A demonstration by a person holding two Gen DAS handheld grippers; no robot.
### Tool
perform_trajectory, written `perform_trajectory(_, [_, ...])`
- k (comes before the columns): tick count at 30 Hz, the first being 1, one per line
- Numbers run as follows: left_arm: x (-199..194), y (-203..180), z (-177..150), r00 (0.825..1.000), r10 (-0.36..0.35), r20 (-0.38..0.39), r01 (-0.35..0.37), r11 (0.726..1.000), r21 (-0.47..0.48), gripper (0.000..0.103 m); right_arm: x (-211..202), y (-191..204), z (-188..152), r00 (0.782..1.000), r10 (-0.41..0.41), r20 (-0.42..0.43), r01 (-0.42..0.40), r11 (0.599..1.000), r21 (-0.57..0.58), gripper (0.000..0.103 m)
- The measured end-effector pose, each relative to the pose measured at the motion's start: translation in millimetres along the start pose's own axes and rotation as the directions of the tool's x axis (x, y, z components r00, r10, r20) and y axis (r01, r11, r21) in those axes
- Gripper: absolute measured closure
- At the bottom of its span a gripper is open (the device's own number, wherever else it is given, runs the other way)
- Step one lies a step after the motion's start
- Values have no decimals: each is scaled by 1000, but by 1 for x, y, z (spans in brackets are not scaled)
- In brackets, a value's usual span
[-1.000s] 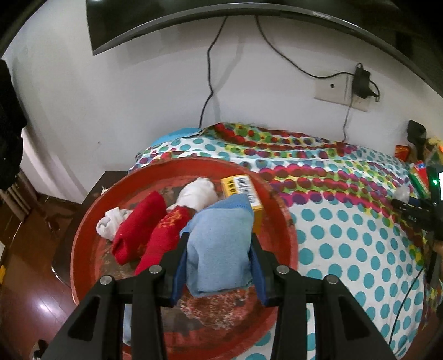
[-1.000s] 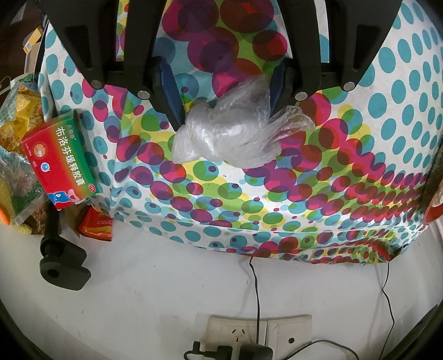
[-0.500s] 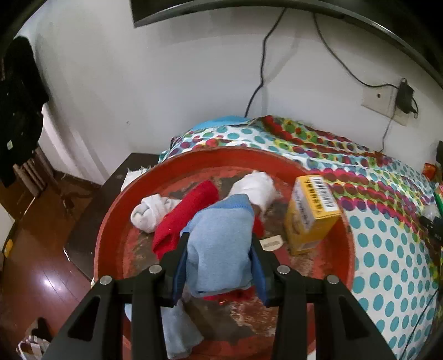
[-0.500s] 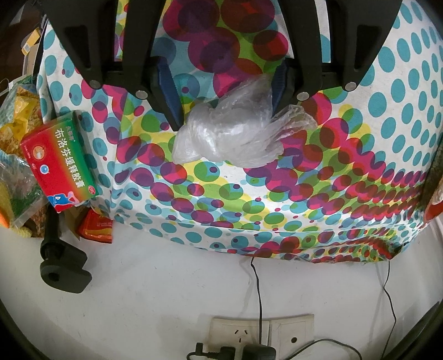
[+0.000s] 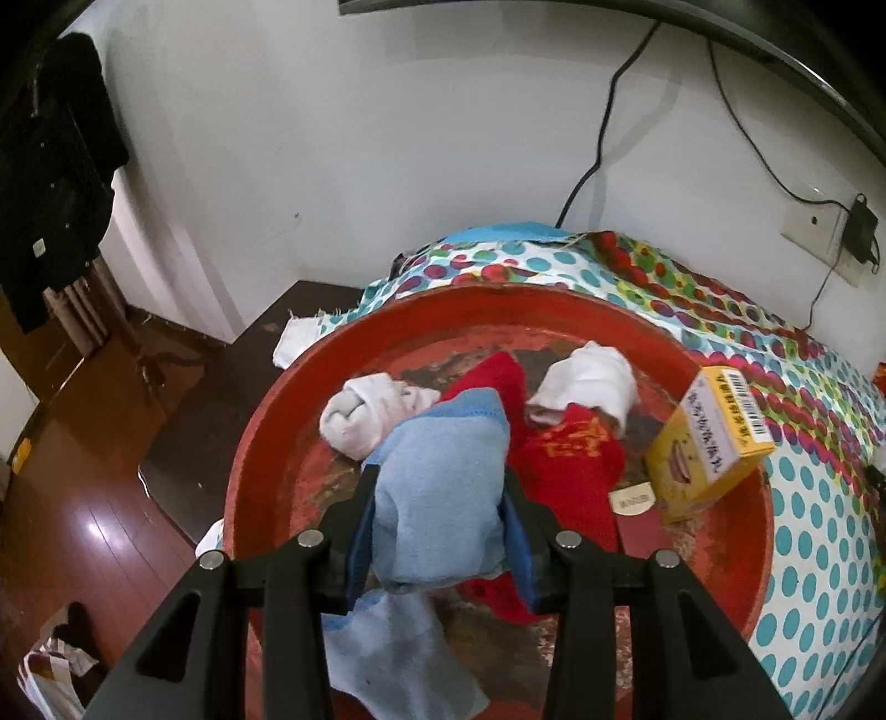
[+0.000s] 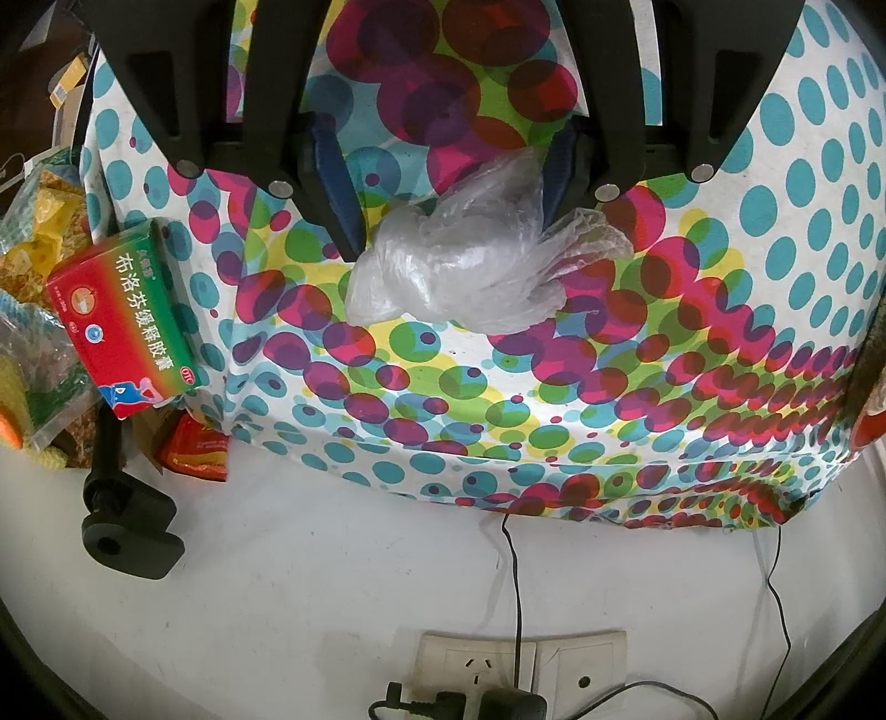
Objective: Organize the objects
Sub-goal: 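Carry the light blue sock onto the red tray with the left tool, then open the left tool to release the light blue sock on the tray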
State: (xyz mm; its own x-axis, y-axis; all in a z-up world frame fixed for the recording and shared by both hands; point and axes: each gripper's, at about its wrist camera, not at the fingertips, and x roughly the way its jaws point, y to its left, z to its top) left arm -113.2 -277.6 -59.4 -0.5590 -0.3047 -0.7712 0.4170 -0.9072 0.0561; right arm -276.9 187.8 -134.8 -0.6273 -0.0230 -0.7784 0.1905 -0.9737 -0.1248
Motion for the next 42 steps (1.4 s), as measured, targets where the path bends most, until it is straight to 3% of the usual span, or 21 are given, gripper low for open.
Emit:
perform_trajectory(14, [-2, -7, 1, 999, 36, 16, -37, 999, 32, 54, -1, 3, -1, 1000, -12, 3, 12, 1000, -7, 47])
perform_trajectory(25, [-19, -15, 4, 998, -14, 68, 10, 999, 54, 46, 0, 3, -2, 1000, -6, 3, 6, 1000, 0, 48])
perform_trajectory(27, [-22, -19, 4, 997, -7, 82, 1, 998, 70, 44, -1, 6, -3, 1000, -7, 7, 8, 1000, -8, 50])
perform_trajectory(29, [-23, -23, 3, 996, -3, 89, -4, 996, 83, 42, -2, 12, -4, 1000, -8, 12, 8, 1000, -29, 61])
perform_trajectory(33, [-23, -30, 1, 995, 16, 97, -26, 993, 111, 42, -3, 17, -5, 1000, -19, 6, 19, 1000, -8, 69])
perform_trajectory(42, [-23, -42, -3, 996, -13, 88, 0, 989, 147, 42, -25, 26, -7, 1000, -5, 7, 4, 999, 50, 72])
